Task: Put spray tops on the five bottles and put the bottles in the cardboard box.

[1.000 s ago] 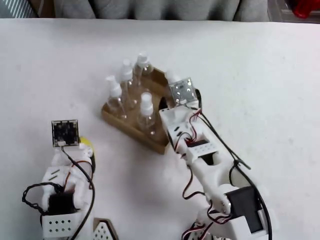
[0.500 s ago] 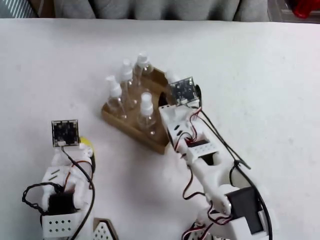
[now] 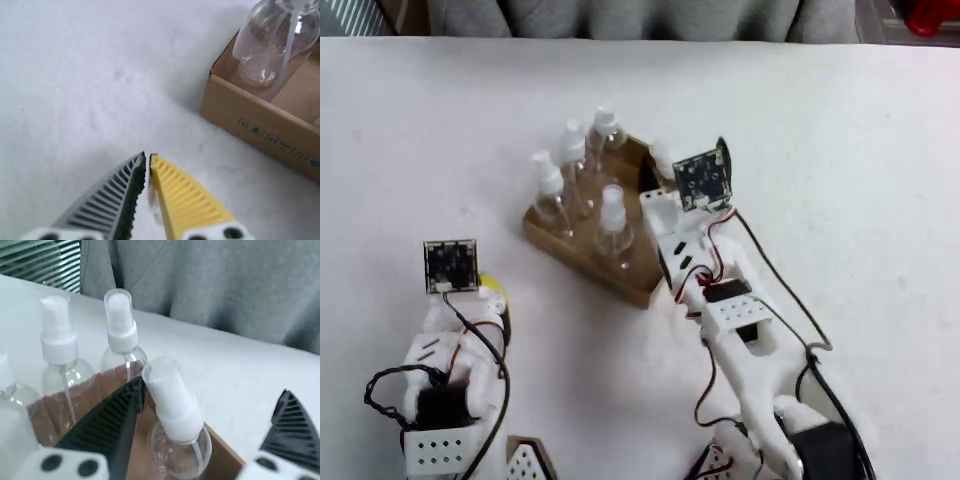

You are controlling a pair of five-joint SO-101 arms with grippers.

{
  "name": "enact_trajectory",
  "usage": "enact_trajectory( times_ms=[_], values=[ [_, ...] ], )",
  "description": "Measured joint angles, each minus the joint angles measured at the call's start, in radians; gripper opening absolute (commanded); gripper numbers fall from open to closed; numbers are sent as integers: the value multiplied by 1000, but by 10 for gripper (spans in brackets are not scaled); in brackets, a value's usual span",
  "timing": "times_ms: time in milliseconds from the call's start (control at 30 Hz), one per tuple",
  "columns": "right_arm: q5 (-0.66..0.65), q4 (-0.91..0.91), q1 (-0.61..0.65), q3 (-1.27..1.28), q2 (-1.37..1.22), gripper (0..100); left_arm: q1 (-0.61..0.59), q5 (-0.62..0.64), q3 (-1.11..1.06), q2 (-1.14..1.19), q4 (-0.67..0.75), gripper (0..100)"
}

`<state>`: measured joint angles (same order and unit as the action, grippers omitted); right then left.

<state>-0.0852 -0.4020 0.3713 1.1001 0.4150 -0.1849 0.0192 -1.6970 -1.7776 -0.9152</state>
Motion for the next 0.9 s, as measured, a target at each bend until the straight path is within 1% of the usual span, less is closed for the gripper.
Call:
enact_trajectory(
  times_ms=[100,233,500,567,767,833,900],
  values=[
    [-14,0,0,8,83,341,0,0,0,0,0,20],
    [-69,3,0,61,207,341,0,0,0,0,0,20],
    [-77,3,0,229,506,329,0,0,0,0,0,20],
    [-77,3,0,273,580,284,0,0,0,0,0,20],
    [-77,3,0,374,781,91,0,0,0,0,0,20],
    [-77,3,0,407,850,56,0,0,0,0,0,20],
    [-81,3,0,443,918,45,-6,0,0,0,0,20]
  ],
)
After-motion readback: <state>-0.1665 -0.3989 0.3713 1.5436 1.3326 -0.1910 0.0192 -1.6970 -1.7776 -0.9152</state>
